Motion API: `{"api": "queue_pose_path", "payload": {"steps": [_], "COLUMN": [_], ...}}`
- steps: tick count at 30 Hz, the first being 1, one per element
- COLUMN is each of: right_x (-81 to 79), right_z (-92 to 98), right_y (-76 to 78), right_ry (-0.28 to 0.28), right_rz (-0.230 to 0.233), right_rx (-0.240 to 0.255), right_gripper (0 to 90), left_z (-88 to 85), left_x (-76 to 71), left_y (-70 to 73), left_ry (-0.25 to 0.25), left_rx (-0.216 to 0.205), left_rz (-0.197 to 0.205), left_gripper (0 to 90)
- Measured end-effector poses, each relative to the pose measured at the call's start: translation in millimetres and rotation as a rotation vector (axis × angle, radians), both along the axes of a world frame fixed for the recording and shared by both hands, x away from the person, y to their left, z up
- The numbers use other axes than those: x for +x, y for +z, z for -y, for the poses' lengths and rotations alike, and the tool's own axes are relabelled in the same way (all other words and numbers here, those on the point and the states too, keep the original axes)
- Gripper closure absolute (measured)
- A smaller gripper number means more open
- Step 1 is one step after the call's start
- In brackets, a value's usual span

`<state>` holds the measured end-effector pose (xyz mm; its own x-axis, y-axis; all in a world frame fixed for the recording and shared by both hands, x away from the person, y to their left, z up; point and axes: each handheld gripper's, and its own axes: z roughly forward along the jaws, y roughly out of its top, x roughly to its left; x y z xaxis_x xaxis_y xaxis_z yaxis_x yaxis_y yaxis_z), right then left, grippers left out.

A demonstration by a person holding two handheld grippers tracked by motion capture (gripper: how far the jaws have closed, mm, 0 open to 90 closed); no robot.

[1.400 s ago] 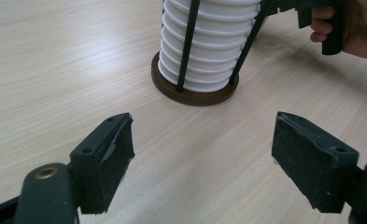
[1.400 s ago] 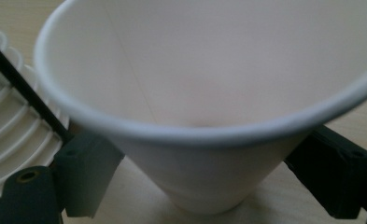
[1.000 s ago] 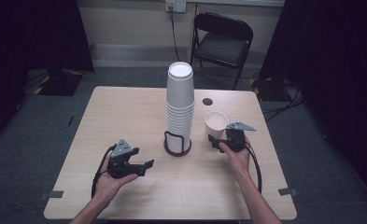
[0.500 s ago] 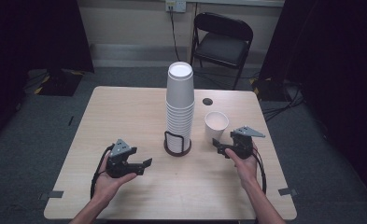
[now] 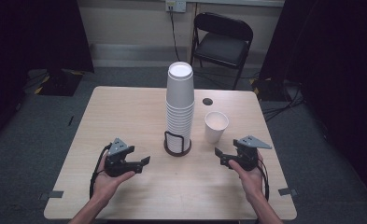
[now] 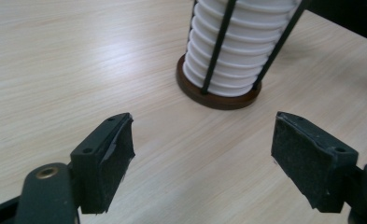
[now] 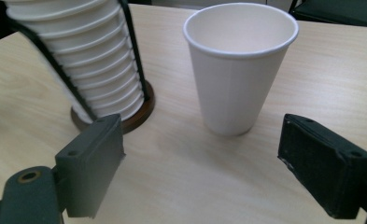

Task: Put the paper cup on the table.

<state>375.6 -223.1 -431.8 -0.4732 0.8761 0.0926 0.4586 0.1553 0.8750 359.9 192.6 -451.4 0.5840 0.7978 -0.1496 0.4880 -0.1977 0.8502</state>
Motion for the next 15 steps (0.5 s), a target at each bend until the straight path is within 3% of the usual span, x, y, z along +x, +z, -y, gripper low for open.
{"api": "queue_pose_path", "payload": {"steps": [9, 12, 15], "right_x": [-28.8, -29.3, -25.5], "right_z": [-9.9, -15.3, -21.1], "right_y": [-1.1, -10.4, -20.1], "right_ry": [0.035, 0.053, 0.071], "right_rz": [-0.011, -0.015, -0.057], "right_rx": [0.013, -0.011, -0.01], "right_gripper": [13.9, 13.9, 13.9], "left_z": [-2.4, -1.1, 0.4], "left_x": [-0.4, -0.5, -1.1], "left_y": [-1.7, -3.2, -3.4], "left_ry": [0.035, 0.058, 0.054], "left_rx": [0.008, 0.013, 0.019], "left_rz": [0.005, 0.0, 0.003], "left_gripper": [21.2, 21.7, 21.5]}}
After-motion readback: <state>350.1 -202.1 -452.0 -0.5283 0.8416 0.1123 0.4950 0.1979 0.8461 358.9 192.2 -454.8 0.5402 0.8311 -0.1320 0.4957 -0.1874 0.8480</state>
